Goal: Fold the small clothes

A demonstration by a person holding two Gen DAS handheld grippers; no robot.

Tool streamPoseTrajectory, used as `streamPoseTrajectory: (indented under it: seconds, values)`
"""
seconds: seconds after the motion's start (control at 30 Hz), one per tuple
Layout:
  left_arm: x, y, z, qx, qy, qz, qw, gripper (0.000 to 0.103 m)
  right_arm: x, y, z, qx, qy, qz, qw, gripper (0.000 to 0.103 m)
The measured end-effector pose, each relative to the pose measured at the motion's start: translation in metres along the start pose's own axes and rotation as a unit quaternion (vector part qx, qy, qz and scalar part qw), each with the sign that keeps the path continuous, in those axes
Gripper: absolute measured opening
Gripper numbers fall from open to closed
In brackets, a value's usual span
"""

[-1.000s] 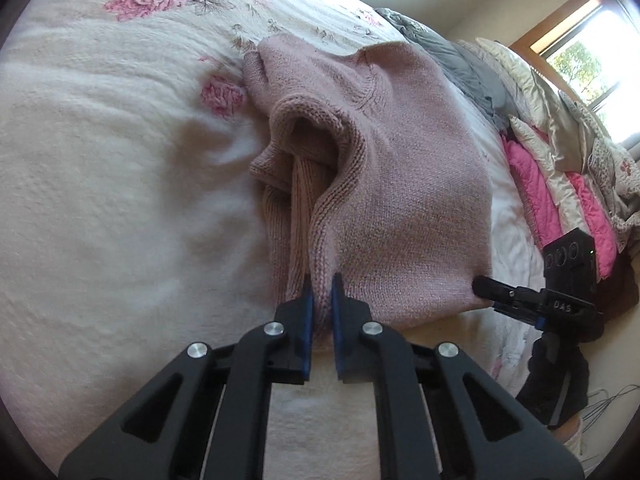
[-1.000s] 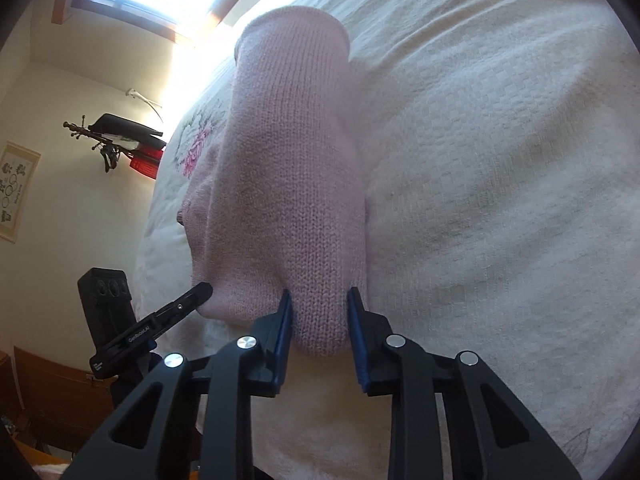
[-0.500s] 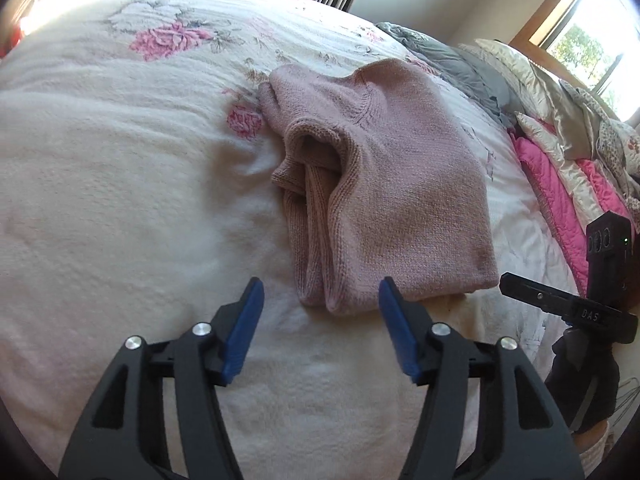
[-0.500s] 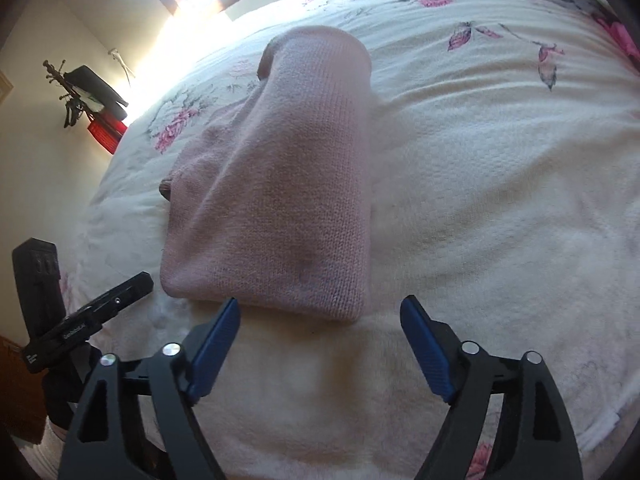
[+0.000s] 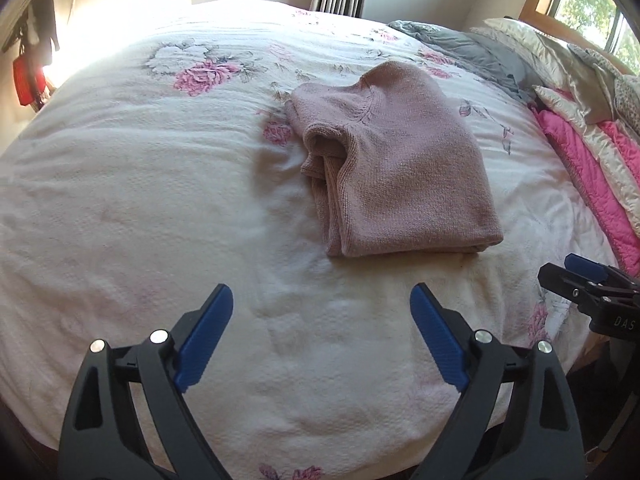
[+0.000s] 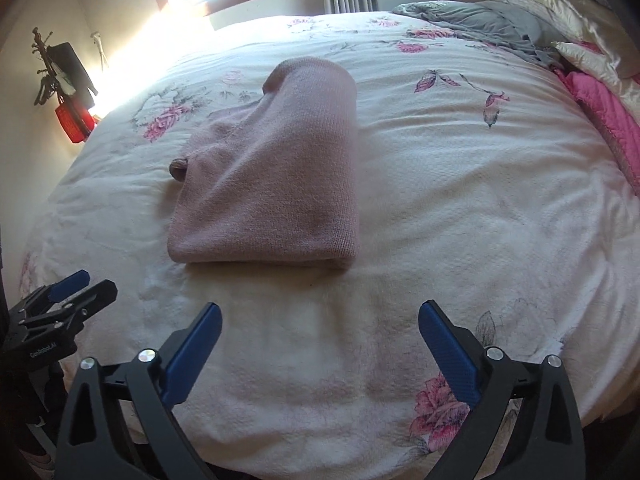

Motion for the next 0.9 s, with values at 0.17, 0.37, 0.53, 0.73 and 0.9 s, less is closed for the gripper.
streamPoseTrajectory:
  seconds: [0.17,0.37,0.53,0.73,0.9]
  values:
    - [0.015,-0.012,0.002,0.014,0.013,-0.008,0.9998,0.090,0.011,-0.011,0.008,0.004,-0.017,-0.011,1.000,0.099]
    - [0.033,-0.022,0.004,0.026,0.017,-0.021,0.9993,0.090,0.028,-0.022,0.023,0.010,-0.013,-0.026,1.000,0.099]
    - [0.046,-0.029,0.002,0.023,0.029,-0.032,0.9988,0.090,0.038,-0.029,0.028,0.012,-0.034,-0.037,0.999,0.099]
    - [0.054,-0.037,-0.002,0.021,0.033,-0.035,0.9986,0.090,0.045,-0.038,0.029,0.008,-0.027,-0.037,0.999,0.099]
    - [0.055,-0.041,-0.004,0.018,0.038,-0.035,0.9985,0.090,0.048,-0.041,0.026,0.007,-0.035,-0.038,0.999,0.099]
Point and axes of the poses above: each gripper's, at about its wrist camera, not at the fingertips, and x roughly against the way its jaws point, z to its left, y to its top, the point moved 7 cm from there along -x, roughly the way its jaws point, and after that the axes turned 11 degrees about z, right-handed, at the moved point
